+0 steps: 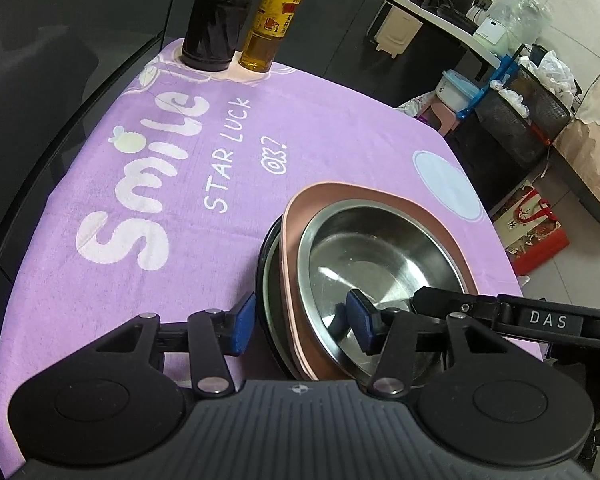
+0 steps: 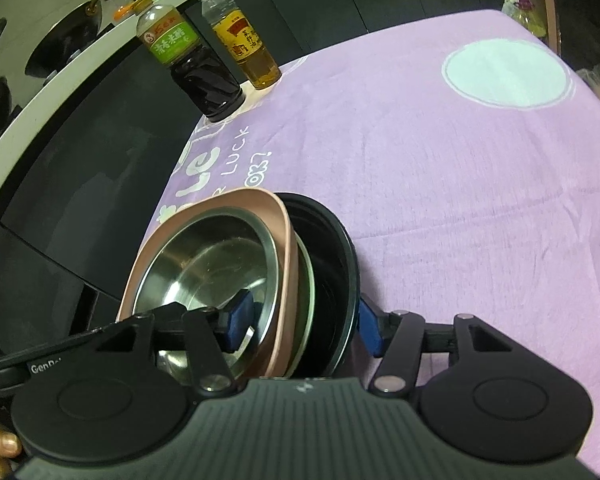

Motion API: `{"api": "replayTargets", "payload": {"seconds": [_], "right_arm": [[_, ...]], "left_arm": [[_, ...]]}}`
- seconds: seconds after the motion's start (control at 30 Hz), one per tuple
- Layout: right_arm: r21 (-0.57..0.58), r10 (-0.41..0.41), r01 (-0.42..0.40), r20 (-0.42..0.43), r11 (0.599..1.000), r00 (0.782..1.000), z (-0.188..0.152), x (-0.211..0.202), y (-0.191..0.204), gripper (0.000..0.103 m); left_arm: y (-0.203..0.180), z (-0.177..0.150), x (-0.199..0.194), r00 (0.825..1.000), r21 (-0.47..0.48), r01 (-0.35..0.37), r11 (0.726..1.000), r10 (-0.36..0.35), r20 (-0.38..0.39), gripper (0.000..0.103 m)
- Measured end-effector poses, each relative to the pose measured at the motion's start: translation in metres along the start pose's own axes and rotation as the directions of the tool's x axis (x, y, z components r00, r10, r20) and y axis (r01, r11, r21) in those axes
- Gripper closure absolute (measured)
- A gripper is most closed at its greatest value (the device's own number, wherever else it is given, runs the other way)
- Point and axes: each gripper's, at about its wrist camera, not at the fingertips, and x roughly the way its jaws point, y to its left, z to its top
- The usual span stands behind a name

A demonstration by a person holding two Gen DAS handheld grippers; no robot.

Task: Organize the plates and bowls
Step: 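Lower the plate stack onto the black bowl with both grippers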

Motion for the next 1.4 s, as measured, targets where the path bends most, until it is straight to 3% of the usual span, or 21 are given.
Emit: {"api": "replayTargets", "payload": {"seconds": [0.43,0.87,1.4], "right_arm": [[-0.022,-0.018,0.019,0.054,1.000,0.998,0.017,-0.005,0.004,0.047],[-0.016,-0.043,0.044,0.054,0.999,0.998,0.035,0.004,0.000,0.047],[-0.011,-0.053,0.055,0.094,0.998,0.994,0.080,0.008,-0.007,0.047]], "left_arm": [[-0.014,0.017,0.004,0.999,0.048,0.002,0.999,-0.004,0.037,0.057],[-0.022,0.039,0.021,0.999,0.052,-0.015,0.999,0.014,0.031,0.057],[-0.038,0.088,0.040,0.999,0.055,-0.008,0.998,0.005,0.052,0.057]]}}
